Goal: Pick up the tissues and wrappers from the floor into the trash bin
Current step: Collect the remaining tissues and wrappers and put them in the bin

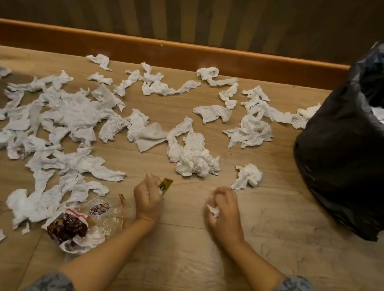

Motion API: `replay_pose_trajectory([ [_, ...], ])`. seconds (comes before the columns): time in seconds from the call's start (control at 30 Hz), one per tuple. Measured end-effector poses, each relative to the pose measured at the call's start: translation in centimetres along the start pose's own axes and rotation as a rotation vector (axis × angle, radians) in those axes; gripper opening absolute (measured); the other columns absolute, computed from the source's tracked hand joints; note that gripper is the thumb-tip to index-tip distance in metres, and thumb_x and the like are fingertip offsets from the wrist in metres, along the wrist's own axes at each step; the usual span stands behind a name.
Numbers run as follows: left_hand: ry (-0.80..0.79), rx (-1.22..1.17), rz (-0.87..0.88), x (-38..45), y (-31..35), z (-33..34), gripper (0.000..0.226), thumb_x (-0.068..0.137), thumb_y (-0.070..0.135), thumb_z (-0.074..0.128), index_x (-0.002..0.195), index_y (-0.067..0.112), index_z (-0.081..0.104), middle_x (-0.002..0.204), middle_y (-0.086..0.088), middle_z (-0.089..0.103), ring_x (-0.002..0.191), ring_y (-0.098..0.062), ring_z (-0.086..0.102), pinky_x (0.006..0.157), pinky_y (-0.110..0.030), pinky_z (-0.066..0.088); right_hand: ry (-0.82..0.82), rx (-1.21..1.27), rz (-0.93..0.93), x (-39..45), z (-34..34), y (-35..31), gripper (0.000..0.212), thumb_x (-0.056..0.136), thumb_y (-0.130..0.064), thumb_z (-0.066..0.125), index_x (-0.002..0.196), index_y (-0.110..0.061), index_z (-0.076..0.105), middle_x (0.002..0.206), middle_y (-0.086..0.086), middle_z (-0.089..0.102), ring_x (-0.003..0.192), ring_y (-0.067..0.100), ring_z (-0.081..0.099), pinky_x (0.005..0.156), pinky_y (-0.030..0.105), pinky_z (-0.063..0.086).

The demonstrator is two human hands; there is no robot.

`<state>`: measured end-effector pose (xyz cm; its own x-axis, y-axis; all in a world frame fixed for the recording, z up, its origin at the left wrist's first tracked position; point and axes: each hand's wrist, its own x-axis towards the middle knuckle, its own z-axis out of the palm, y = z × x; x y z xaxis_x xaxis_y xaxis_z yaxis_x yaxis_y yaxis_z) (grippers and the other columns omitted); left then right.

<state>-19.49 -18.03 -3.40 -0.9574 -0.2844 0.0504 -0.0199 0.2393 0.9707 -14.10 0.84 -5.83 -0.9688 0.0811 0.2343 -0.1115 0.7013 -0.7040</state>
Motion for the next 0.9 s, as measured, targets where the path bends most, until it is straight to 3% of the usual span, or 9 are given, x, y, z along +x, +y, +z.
replay_pose_trajectory([
  [0.13,0.041,0.045,-0.021,3.3,2.2,2.4,0.038,0.098,0.033,0.04,0.064,0.019,0.047,0.056,0.001,0.047,0.052,-0.017,0.046,0.051,-0.036,0.042,0.144,-0.013,0.094,3.8,-2.7,0.7,0.042,0.068,0.017,0.062,0.105,-0.003,0.057,0.124,0.012,0.052,0.122,0.016,0.041,0.108,0.029,0.035],
  [0.27,0.025,0.193,0.184,6.6,3.2,4.6,0.003,0.089,0.012,0.061,0.089,0.01,0.063,0.085,-0.001,0.063,0.078,-0.008,0.056,0.07,-0.021,0.045,0.141,-0.14,0.249,6.9,-4.1,2.3,0.058,0.075,0.006,0.06,0.13,-0.012,0.051,0.141,0.009,0.046,0.139,0.025,0.032,0.12,0.048,0.008],
  [0.37,-0.163,0.311,0.175,7.5,0.9,5.2,0.042,0.088,-0.003,0.054,0.125,0.014,0.06,0.132,-0.006,0.054,0.126,-0.014,0.046,0.103,-0.013,0.033,-0.025,-0.186,0.342,6.6,-4.2,3.7,0.058,0.091,-0.008,0.054,0.145,-0.022,0.038,0.155,0.002,0.031,0.148,0.02,0.012,0.118,0.043,-0.009],
  [0.43,-0.312,0.401,0.158,7.0,-0.8,5.1,0.059,0.085,-0.011,0.049,0.136,0.018,0.052,0.149,-0.006,0.039,0.143,-0.024,0.023,0.113,-0.027,0.022,-0.11,-0.174,0.253,5.1,-3.9,4.2,0.047,0.099,-0.023,0.049,0.145,-0.026,0.039,0.157,0.0,0.028,0.148,0.017,0.007,0.119,0.04,-0.003],
  [0.53,-0.434,0.495,0.338,5.7,-2.5,4.2,0.058,0.074,-0.017,0.051,0.121,0.013,0.065,0.134,-0.006,0.055,0.13,-0.027,0.041,0.11,-0.045,0.035,-0.112,-0.135,0.092,3.0,-3.2,4.4,0.038,0.093,-0.024,0.063,0.13,-0.02,0.057,0.143,0.001,0.049,0.142,0.019,0.027,0.118,0.043,0.022],
  [0.63,-0.376,0.451,0.336,3.6,-2.5,3.0,0.028,0.081,-0.003,0.057,0.102,0.008,0.07,0.111,-0.004,0.059,0.112,-0.015,0.048,0.097,-0.037,0.043,-0.056,-0.099,0.007,2.2,-2.4,3.9,0.034,0.082,0.002,0.068,0.113,-0.012,0.065,0.113,0.001,0.061,0.117,0.019,0.048,0.098,0.044,0.045],
  [0.7,-0.313,0.384,0.316,2.2,-2.2,2.1,0.017,0.083,0.013,0.053,0.092,0.007,0.067,0.102,-0.002,0.057,0.104,-0.013,0.049,0.091,-0.034,0.043,0.051,-0.062,0.007,2.9,-2.2,2.6,0.036,0.076,0.006,0.065,0.109,-0.01,0.065,0.104,0.001,0.06,0.106,0.018,0.05,0.09,0.037,0.046],
  [0.8,-0.258,0.375,0.305,1.4,-2.1,1.2,0.027,0.081,0.039,0.063,0.078,0.012,0.059,0.096,0.0,0.049,0.097,-0.015,0.049,0.085,-0.027,0.043,0.202,0.01,0.032,5.4,-1.9,-0.1,0.034,0.077,0.001,0.057,0.109,-0.007,0.066,0.109,0.006,0.061,0.109,0.018,0.048,0.096,0.027,0.041],
  [0.9,-0.232,0.409,0.331,1.4,-2.3,1.0,0.042,0.067,0.039,0.083,0.068,0.011,0.052,0.107,-0.004,0.045,0.104,-0.014,0.046,0.093,-0.018,0.038,0.024,0.021,0.012,8.2,-1.3,-1.4,0.04,0.083,-0.006,0.053,0.122,-0.012,0.063,0.134,0.008,0.054,0.129,0.022,0.037,0.109,0.028,0.029],
])
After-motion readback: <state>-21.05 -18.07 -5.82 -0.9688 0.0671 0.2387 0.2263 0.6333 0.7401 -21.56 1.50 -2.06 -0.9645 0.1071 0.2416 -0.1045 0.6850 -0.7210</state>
